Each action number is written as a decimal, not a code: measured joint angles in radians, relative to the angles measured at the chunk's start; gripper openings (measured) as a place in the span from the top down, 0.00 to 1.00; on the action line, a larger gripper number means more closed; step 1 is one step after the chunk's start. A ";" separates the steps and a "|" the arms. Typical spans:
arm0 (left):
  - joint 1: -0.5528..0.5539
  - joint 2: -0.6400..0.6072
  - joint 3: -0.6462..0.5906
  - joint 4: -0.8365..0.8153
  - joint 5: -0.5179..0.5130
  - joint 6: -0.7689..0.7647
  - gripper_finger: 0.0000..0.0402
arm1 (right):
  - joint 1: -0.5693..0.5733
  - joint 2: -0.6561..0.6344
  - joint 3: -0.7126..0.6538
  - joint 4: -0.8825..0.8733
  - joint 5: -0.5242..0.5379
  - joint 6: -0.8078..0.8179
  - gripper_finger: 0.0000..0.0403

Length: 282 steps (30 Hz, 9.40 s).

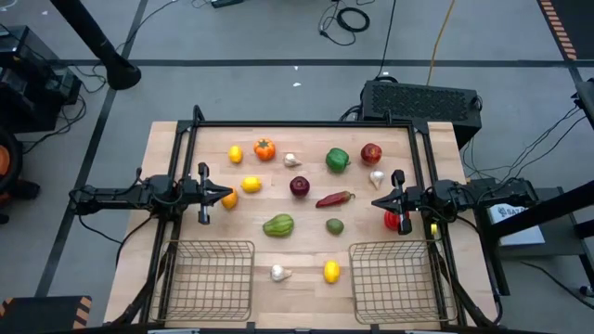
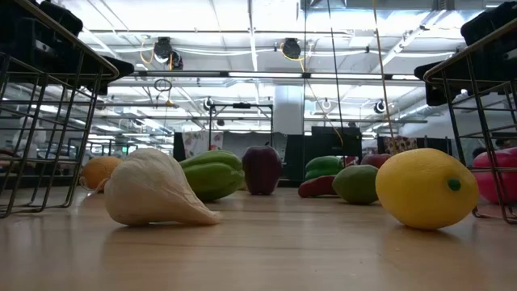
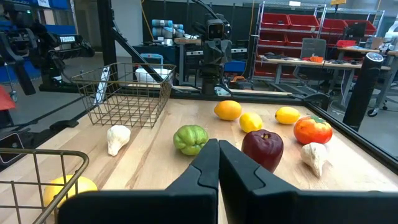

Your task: Sort produce into baskets

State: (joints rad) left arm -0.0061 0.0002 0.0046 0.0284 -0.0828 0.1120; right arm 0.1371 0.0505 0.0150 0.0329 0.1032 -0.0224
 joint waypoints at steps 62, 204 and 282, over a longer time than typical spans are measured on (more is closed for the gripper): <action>0.000 0.000 0.000 0.000 0.000 0.000 0.93 | 0.000 0.000 0.000 0.000 0.000 0.000 1.00; -0.001 0.000 0.000 0.017 -0.131 0.001 0.93 | -0.002 1.104 1.171 -0.526 0.262 0.034 1.00; 0.169 1.333 1.001 -0.796 -0.102 -0.420 0.61 | -0.122 1.224 0.922 -0.301 0.257 -0.104 1.00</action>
State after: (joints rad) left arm 0.1627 1.3337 1.0058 -0.7673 -0.1844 -0.3084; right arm 0.0151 1.2745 0.9371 -0.2682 0.3603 -0.1261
